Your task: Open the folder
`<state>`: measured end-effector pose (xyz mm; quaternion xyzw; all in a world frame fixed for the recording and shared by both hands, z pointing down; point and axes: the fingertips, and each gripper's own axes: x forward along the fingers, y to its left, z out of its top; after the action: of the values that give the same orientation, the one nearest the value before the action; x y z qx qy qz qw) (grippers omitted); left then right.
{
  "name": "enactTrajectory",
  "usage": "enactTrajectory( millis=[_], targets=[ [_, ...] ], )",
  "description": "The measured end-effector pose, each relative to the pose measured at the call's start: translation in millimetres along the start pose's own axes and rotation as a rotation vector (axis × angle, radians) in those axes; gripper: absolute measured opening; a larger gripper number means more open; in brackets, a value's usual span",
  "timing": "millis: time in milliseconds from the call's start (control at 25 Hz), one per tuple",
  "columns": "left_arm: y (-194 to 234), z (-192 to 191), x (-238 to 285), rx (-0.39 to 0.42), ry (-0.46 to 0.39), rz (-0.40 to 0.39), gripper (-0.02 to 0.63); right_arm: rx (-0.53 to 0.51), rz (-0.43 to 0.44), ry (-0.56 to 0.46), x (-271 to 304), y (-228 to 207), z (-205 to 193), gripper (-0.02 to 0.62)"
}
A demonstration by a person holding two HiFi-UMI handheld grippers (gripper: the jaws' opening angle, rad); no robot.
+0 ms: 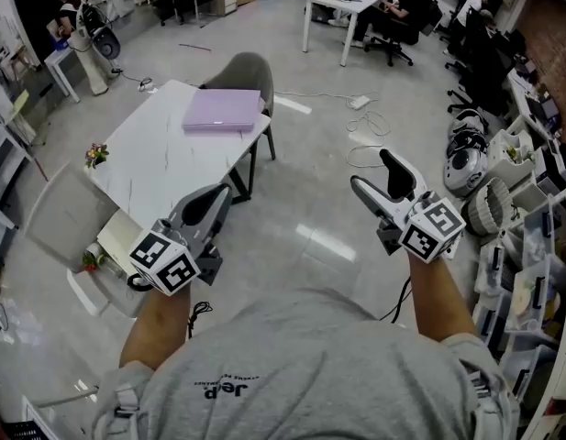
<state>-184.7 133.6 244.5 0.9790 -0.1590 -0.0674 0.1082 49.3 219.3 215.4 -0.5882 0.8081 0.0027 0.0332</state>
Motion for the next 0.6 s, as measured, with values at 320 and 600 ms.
enactTrajectory(
  millis=[320, 600],
  targets=[
    [61.3, 0.6, 33.1, -0.012, 0.026, 0.051, 0.049, 0.035, 0.033, 0.021, 70.8, -50.7, -17.5, 0.356],
    [127.5, 4.9, 87.7, 0.016, 0.027, 0.156, 0.049, 0.086, 0.142, 0.028, 162.4, -122.7, -43.3, 0.356]
  ],
)
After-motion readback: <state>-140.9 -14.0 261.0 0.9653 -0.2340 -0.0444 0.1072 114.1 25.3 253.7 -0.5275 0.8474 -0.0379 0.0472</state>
